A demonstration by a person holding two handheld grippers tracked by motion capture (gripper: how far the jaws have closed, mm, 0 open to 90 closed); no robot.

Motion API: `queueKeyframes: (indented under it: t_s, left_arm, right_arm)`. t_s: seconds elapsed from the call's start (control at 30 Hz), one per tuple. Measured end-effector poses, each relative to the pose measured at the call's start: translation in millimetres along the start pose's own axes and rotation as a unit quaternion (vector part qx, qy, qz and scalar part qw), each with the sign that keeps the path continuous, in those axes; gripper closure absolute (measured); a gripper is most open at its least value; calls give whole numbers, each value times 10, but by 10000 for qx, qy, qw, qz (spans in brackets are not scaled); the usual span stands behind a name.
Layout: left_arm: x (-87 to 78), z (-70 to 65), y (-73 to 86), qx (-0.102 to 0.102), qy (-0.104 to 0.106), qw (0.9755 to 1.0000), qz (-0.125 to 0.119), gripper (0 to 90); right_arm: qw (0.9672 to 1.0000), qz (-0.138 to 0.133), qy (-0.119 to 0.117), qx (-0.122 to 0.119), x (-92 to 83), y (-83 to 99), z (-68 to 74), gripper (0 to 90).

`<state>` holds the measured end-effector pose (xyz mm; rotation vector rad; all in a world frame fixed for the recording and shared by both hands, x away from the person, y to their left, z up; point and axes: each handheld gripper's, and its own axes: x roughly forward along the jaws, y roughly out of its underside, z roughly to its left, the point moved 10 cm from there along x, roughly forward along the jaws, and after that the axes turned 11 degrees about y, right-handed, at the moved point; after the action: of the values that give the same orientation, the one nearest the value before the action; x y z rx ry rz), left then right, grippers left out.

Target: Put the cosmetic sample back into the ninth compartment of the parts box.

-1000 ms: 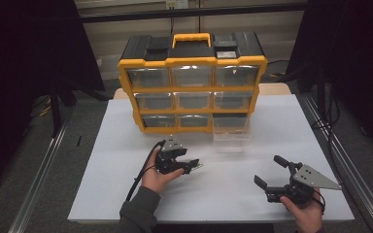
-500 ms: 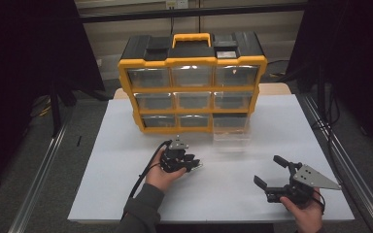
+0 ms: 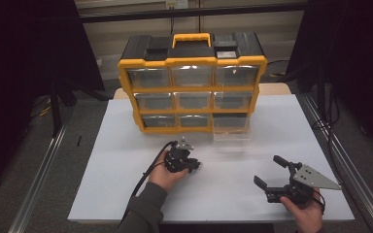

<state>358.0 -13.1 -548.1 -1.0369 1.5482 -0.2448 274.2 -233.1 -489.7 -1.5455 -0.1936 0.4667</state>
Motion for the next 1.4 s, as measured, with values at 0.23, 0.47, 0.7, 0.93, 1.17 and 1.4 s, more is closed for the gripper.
queueKeyframes:
  t_s: [0.23,0.47,0.7,0.93,1.17,1.4]
  left_arm:
    - [3,-10,19,-5,-78,9998,164,812]
    - [-2,3,6,-292,20,9995,99,814]
    - [-58,-16,-66,-493,187,9985,-117,814]
    - [-152,13,-139,-643,250,9972,-306,814]
    - [-251,8,-249,-679,251,9966,-389,815]
    - [-317,-5,-368,-618,223,9967,-478,815]
  right_arm:
    - [10000,5,-23,-29,-2,-2,7,15]
    - [10000,5,-39,-32,-3,-3,10,16]
    - [10000,-5,-73,-61,1,-6,23,17]
    - [9999,7,-82,-64,2,-2,30,18]
    - [10000,-1,-82,-52,7,-3,31,18]
    - [9999,-5,-96,-57,6,-4,35,18]
